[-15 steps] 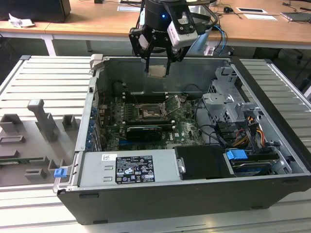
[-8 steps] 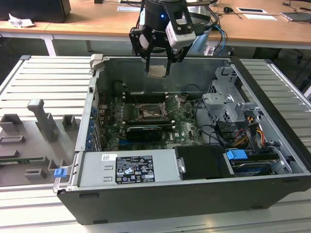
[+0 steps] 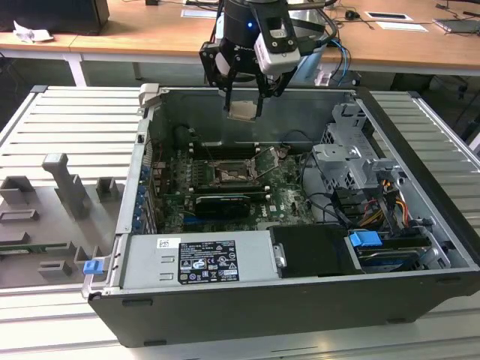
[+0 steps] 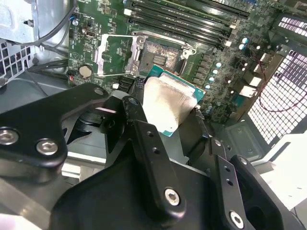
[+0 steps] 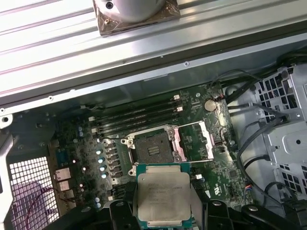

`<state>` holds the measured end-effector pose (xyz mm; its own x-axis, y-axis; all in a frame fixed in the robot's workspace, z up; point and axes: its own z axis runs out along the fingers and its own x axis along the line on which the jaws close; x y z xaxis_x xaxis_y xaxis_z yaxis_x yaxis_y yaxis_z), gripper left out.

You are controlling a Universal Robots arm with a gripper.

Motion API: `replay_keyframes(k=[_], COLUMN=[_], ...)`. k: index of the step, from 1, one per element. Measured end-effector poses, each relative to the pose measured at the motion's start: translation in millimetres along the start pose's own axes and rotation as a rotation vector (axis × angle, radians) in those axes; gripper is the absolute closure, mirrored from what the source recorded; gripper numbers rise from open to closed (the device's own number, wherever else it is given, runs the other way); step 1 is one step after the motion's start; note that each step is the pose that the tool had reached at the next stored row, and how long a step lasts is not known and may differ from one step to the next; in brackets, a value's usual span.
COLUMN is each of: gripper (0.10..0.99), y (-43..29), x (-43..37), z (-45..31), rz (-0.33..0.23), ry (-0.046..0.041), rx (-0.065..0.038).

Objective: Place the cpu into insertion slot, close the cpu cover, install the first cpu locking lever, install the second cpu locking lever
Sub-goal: 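Place the cpu into insertion slot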

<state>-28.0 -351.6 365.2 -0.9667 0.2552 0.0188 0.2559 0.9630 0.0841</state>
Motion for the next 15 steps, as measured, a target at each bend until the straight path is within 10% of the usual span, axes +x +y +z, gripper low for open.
replay_keyframes(k=[15], gripper=[0.553], y=[-0.1], x=[0.0], z=[0.8], rz=[0.084], ry=[-0.0072], rx=[-0.001])
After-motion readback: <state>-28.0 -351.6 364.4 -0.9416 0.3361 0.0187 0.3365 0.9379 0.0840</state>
